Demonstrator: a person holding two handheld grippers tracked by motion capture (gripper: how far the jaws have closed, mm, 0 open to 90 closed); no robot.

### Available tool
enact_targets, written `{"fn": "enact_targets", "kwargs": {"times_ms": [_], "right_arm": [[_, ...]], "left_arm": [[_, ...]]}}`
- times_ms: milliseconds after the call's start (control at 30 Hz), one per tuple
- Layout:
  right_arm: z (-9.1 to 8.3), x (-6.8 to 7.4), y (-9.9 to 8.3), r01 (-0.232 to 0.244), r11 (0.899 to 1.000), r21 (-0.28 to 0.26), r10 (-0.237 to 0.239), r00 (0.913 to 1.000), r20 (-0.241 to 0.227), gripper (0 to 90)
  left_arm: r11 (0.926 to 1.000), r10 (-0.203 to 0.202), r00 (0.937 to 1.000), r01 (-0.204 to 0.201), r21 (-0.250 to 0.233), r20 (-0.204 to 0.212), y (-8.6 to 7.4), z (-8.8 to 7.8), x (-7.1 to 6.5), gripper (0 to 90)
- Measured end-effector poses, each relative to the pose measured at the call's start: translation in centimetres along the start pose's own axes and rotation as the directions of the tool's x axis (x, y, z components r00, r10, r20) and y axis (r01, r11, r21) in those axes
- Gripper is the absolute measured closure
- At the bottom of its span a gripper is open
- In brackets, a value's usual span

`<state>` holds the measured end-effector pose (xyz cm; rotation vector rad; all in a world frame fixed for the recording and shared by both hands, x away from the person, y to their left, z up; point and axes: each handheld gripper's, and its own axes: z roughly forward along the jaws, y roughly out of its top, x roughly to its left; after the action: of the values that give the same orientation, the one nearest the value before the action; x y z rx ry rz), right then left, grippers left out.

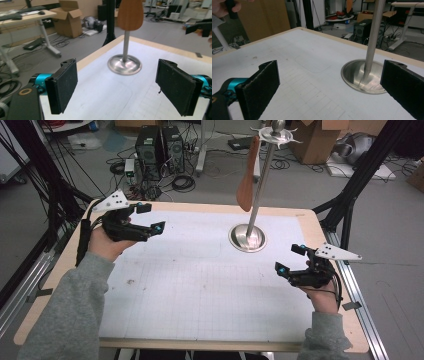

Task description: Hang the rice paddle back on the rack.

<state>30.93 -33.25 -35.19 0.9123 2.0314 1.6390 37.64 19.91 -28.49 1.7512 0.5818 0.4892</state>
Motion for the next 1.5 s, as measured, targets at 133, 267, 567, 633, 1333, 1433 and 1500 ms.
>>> {"fn": "enact_targets", "kwargs": {"times_ms": [133, 267, 567, 633, 1333, 1433, 1500], "right_arm": [[0.2, 0.0, 0.0, -0.003, 1.000, 0.004, 0.003, 1.0000, 0.001, 1.0], [0.4, -0.1, -0.1, -0.006, 1.000, 0.007, 0.006, 1.0000, 0.000, 1.0], [0.8, -0.2, -0.1, -0.008, 1.000, 0.005, 0.008, 0.9999, -0.008, 1.0], [0.8, -0.3, -0.1, -0.007, 1.000, 0.003, 0.007, 1.0000, -0.007, 1.0], [0.9, -0.4, -0.1, -0.010, 1.000, 0.004, 0.010, 0.9999, -0.006, 1.0], [0.9, -0.4, -0.1, -0.011, 1.000, 0.006, 0.012, 0.9999, -0.005, 1.0], [0.9, -0.5, -0.1, -0.017, 1.000, 0.008, 0.017, 0.9999, -0.003, 1.0]], "left_arm": [[0.9999, -0.007, 0.9997, 0.007, 0.013, -0.021, -1.5, -1.4, 0.1, 17.8], [0.9993, -0.037, 0.9989, 0.037, 0.006, -0.029, -2.9, -2.7, 0.3, 17.0], [0.9940, -0.103, 0.9899, 0.098, -0.049, -0.097, -5.6, -5.3, 1.1, 15.6], [0.9920, -0.119, 0.9867, 0.113, -0.058, -0.111, -6.2, -5.8, 1.2, 15.5], [0.9844, -0.176, 0.9519, 0.167, -0.054, -0.251, -11.1, -10.2, 1.0, 14.0], [0.9831, -0.183, 0.9464, 0.175, -0.055, -0.266, -11.6, -10.6, 1.0, 14.0], [0.9820, -0.189, 0.9426, 0.179, -0.060, -0.276, -12.0, -11.0, 1.0, 14.0]]}}
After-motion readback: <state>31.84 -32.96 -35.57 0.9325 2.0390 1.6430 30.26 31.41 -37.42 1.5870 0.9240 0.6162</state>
